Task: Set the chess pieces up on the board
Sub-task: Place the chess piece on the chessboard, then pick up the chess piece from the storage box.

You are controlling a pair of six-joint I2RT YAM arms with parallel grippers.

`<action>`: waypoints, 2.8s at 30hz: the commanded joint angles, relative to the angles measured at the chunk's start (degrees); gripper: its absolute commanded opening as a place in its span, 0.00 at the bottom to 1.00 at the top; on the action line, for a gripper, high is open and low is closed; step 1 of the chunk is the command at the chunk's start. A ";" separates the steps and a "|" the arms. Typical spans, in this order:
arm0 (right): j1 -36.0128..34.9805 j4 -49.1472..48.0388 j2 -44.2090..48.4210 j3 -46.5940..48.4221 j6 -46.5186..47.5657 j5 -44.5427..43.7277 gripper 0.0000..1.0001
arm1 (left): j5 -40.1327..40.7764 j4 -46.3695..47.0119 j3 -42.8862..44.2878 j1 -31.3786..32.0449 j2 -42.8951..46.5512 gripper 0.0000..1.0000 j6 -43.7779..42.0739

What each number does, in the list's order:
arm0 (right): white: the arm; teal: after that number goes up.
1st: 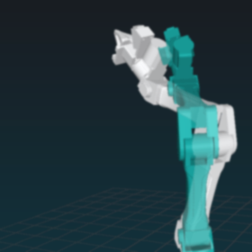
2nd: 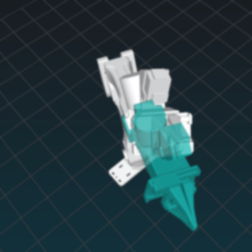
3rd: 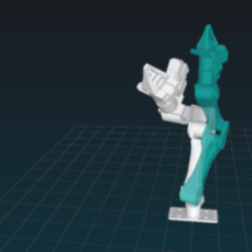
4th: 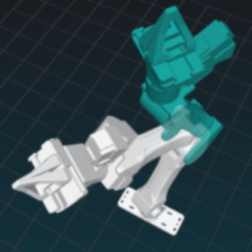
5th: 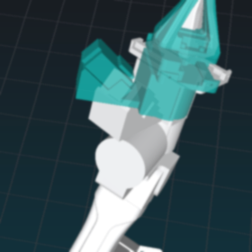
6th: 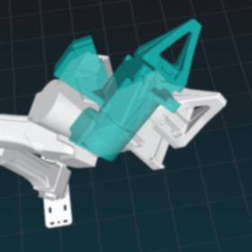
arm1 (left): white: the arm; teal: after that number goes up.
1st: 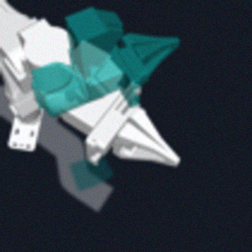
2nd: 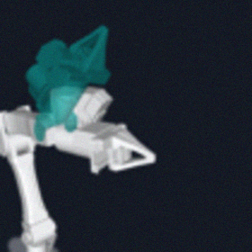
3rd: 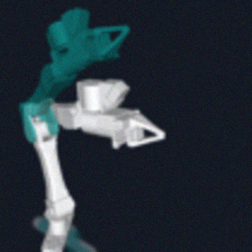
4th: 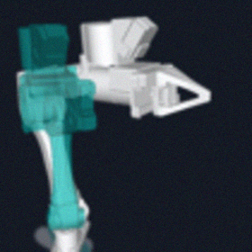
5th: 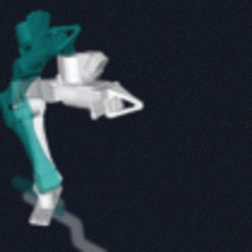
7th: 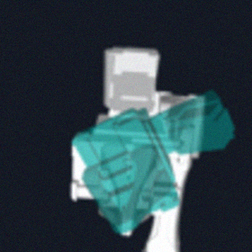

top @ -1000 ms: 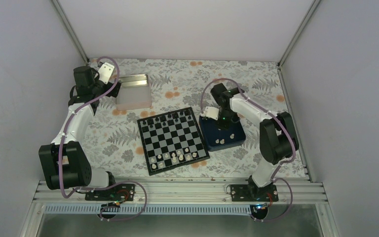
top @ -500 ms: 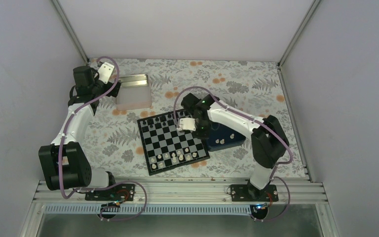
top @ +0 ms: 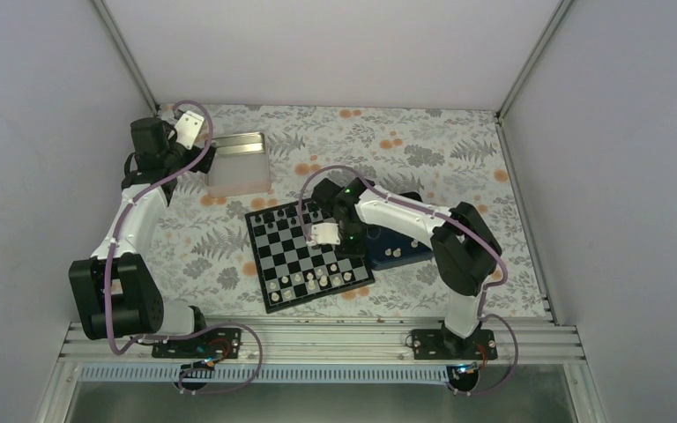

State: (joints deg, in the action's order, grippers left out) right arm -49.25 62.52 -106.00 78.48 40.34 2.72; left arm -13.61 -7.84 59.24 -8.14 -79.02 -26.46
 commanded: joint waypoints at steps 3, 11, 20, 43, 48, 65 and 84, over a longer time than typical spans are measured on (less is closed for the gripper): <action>-1.88 -0.99 -1.06 -0.58 -1.20 2.29 0.09 | -0.48 1.11 0.63 -0.29 0.84 1.00 -0.08; -2.84 -1.39 -1.51 -1.55 -1.46 3.08 0.10 | -0.46 0.98 0.73 -0.27 0.80 1.00 -0.08; -2.96 -2.37 -1.67 -2.93 -1.62 2.77 0.11 | -0.46 0.89 0.69 -0.30 0.80 1.00 -0.01; 4.22 -1.08 7.76 -4.38 -2.66 -2.32 0.35 | -0.54 0.77 0.66 -0.30 1.43 1.00 0.01; 12.80 -0.67 11.98 -6.63 -1.33 -4.17 0.37 | -0.54 0.72 0.71 -0.30 1.52 1.00 0.02; 31.56 -2.57 9.70 -12.50 2.98 -6.43 0.40 | -1.01 0.84 0.80 -0.25 0.67 1.00 -0.07; 33.27 -3.59 6.88 -15.85 2.52 -7.53 0.46 | -0.71 0.98 0.96 -0.30 -0.25 1.00 -0.17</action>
State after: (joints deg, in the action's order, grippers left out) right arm -16.78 59.55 -98.06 63.90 42.39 -3.79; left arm -13.63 -7.84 59.24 -8.14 -78.81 -26.48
